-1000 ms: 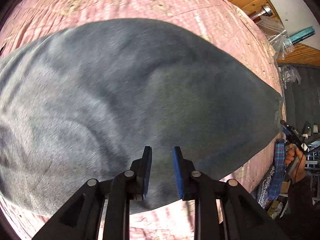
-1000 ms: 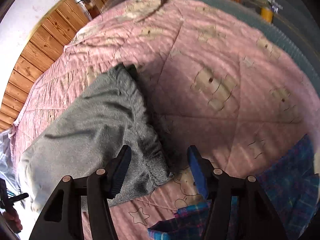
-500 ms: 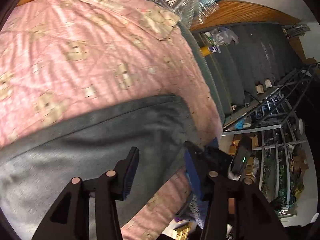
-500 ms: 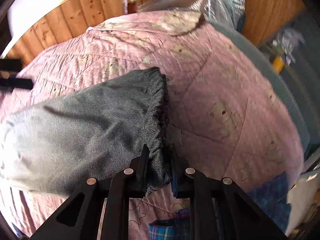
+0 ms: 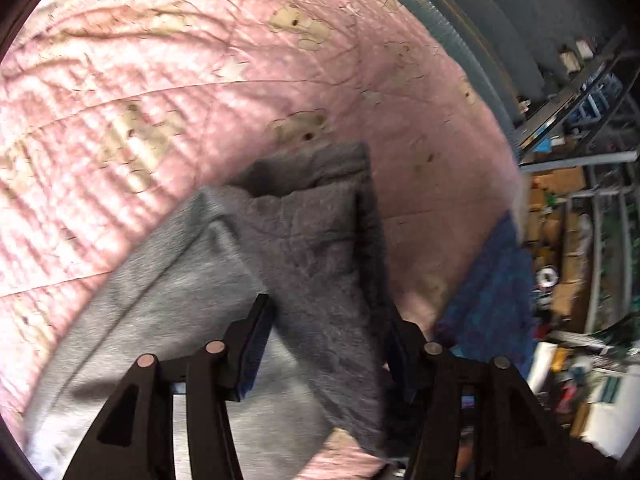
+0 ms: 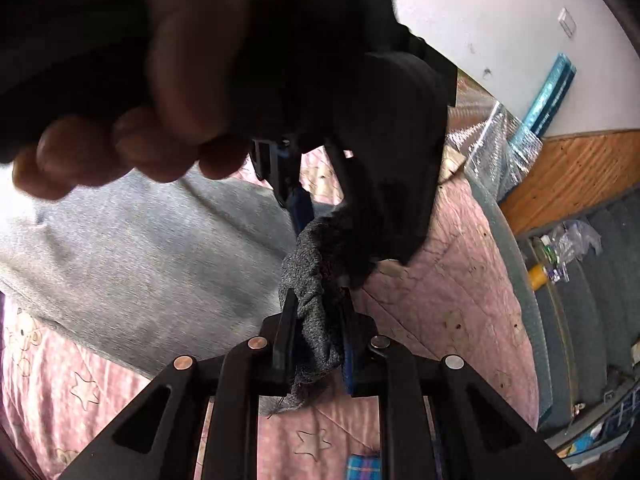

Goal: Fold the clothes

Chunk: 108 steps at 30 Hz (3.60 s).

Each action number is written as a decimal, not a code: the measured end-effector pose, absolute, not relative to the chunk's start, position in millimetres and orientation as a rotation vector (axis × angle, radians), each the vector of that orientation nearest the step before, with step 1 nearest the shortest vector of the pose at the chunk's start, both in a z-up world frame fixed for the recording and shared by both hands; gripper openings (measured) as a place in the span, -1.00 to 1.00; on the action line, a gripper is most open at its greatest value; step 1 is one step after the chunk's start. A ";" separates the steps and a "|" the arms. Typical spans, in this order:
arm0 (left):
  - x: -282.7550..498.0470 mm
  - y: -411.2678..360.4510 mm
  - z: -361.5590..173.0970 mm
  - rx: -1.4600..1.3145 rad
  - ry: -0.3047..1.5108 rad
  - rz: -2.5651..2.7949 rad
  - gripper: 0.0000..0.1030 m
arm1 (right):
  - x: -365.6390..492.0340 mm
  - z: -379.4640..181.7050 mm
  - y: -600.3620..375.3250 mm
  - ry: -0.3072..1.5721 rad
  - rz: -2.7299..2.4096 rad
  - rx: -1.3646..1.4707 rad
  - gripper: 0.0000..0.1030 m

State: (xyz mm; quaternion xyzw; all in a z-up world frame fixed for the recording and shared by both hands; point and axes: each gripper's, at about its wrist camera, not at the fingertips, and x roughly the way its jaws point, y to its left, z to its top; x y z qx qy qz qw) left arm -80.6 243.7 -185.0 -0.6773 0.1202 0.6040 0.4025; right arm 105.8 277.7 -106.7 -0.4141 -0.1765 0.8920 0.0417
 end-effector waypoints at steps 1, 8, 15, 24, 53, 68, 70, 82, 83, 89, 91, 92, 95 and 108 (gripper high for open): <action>-78.7 227.5 -180.5 -1.691 0.270 1.546 -0.70 | 108.0 -101.2 271.8 -0.546 2.762 -1.252 -0.70; -63.0 57.6 -188.4 -1.700 -0.364 1.680 -0.71 | 115.5 -103.9 225.0 -0.452 2.973 -1.480 -0.46; -55.6 0.6 -248.9 -1.787 -0.662 1.662 -0.53 | 113.5 -125.2 245.9 -0.166 2.904 -1.709 -0.43; -54.7 -1.1 -212.9 -1.696 -0.610 1.855 -0.27 | 112.5 -144.6 284.6 0.194 2.748 -1.882 -0.47; 22.3 104.7 -219.9 -1.753 -0.241 1.711 -0.32 | 127.3 -126.7 305.0 0.328 2.770 -1.685 -0.01; -48.5 184.4 -142.2 -1.758 -0.086 1.655 0.27 | 140.2 -39.5 125.3 -0.807 3.096 -1.286 -0.85; -43.7 153.1 -141.9 -1.762 0.001 1.715 0.26 | 144.9 -42.4 109.8 -0.819 3.139 -1.296 -0.86; -16.7 -18.0 -257.7 -1.847 -0.719 1.829 -0.51 | 110.9 -69.6 137.4 -0.008 3.177 -1.869 -0.55; -15.8 -19.9 -247.7 -1.834 -0.707 1.866 -0.44 | 101.7 -65.7 149.9 0.087 3.161 -1.852 -0.54; 8.7 19.5 -170.4 -1.568 -0.567 2.003 -0.19 | 30.2 -74.1 212.6 0.437 2.964 -1.767 -0.32; 21.0 54.7 -169.4 -1.546 -0.532 1.901 -0.13 | 8.4 -84.4 208.5 0.427 2.990 -1.804 -0.32; 30.2 68.7 -175.6 -1.553 -0.498 1.858 -0.13 | -3.2 -88.8 201.2 0.406 3.003 -1.846 -0.32; 51.4 100.4 -206.4 -1.650 -0.366 1.811 -0.13 | -32.8 -110.0 168.7 0.256 3.007 -1.992 -0.36; 4.7 67.3 -217.0 -1.675 -0.745 2.013 0.10 | 61.2 -67.6 132.0 -0.026 3.203 -1.909 -0.08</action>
